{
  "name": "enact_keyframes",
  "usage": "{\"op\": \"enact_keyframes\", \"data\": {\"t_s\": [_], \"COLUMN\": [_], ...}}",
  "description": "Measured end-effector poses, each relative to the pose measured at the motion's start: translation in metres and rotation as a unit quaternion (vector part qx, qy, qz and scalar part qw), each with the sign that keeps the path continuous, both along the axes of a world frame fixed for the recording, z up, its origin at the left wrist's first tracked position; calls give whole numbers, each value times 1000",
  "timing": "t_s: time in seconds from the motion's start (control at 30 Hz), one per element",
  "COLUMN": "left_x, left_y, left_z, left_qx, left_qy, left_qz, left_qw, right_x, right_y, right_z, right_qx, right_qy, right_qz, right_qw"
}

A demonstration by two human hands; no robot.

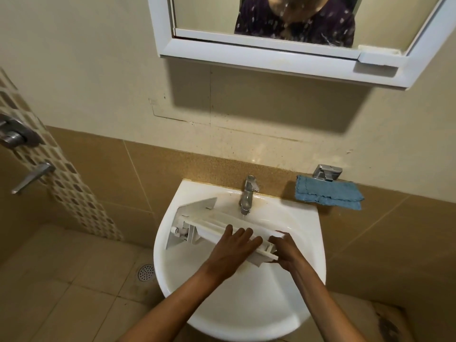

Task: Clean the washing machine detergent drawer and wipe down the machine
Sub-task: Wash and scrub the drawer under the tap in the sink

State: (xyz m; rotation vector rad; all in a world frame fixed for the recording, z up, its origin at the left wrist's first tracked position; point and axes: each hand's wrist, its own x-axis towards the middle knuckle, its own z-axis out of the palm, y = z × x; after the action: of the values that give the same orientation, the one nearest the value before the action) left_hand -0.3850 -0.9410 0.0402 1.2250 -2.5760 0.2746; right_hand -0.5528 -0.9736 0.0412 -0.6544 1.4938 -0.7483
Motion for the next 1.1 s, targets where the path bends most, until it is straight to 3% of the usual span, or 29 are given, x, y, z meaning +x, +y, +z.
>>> {"op": "enact_keyframes", "data": {"t_s": [0.13, 0.27, 0.4, 0.57, 0.7, 0.77, 1.1], "left_x": [21, 54, 85, 92, 90, 88, 73], "left_y": [-4, -28, -51, -60, -51, -47, -47], "left_z": [7, 22, 15, -2, -17, -20, -27], "left_qx": [34, 74, 233, 488, 530, 542, 480], "left_qy": [86, 187, 231, 338, 473, 499, 546], "left_qz": [-13, 192, 363, 384, 379, 386, 402], "left_qw": [996, 961, 872, 707, 593, 555, 557], "right_x": [-7, -20, -28, -33, -37, -37, -26], "right_y": [-5, -15, -27, -35, -43, -45, -55], "right_z": [-14, -24, -28, -30, -38, -41, -63], "right_qx": [-35, -60, -83, -110, -120, -124, -130], "right_qy": [16, 20, -13, -35, -35, -41, 9], "right_qz": [-6, -15, -15, 21, 23, 15, -6], "right_qw": [999, 998, 996, 993, 992, 991, 991]}}
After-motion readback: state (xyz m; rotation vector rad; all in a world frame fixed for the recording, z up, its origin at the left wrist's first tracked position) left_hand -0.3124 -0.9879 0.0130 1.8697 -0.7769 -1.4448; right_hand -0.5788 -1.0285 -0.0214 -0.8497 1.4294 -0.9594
